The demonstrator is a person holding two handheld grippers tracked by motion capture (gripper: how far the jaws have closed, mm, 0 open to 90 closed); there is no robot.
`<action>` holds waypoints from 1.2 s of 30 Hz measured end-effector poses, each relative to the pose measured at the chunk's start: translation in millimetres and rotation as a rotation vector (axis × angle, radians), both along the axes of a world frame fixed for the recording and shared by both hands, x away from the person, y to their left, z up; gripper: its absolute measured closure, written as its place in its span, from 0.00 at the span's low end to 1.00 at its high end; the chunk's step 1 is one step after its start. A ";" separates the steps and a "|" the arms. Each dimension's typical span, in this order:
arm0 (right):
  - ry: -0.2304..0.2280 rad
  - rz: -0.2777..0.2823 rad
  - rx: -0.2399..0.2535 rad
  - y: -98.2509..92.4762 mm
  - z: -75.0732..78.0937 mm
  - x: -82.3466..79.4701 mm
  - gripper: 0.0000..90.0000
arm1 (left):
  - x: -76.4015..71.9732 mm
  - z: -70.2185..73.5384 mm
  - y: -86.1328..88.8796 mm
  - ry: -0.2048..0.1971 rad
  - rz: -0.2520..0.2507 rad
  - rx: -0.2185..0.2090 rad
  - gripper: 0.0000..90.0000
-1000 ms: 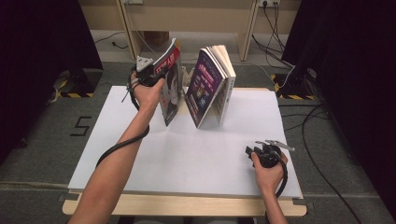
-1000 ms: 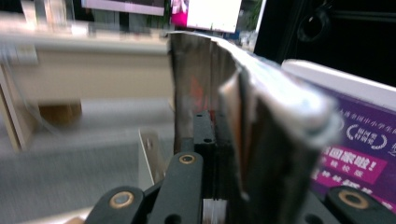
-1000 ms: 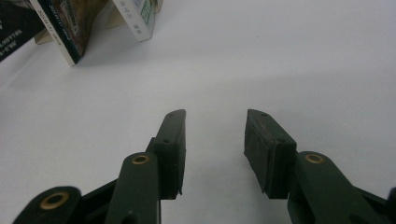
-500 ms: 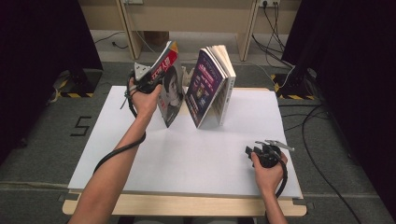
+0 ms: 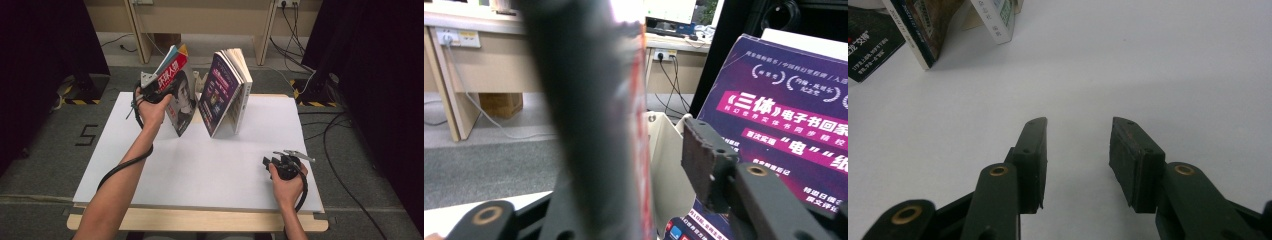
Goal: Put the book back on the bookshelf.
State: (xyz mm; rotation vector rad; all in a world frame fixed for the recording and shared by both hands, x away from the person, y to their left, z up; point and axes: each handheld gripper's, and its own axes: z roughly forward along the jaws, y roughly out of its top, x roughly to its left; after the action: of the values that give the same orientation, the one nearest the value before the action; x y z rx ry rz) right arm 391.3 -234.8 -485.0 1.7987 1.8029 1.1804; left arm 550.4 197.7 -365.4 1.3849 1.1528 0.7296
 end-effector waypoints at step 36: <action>-0.023 -0.028 0.002 -5.8 13.5 -1.9 0.63 | -64.0 -13.7 55.6 0.249 -0.016 -0.006 0.37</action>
State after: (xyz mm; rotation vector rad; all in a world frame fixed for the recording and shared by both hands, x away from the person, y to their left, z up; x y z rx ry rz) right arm 389.3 -240.5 -471.6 1.7986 1.7581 1.1882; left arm 486.5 253.3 -379.1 1.5086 1.3337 0.5524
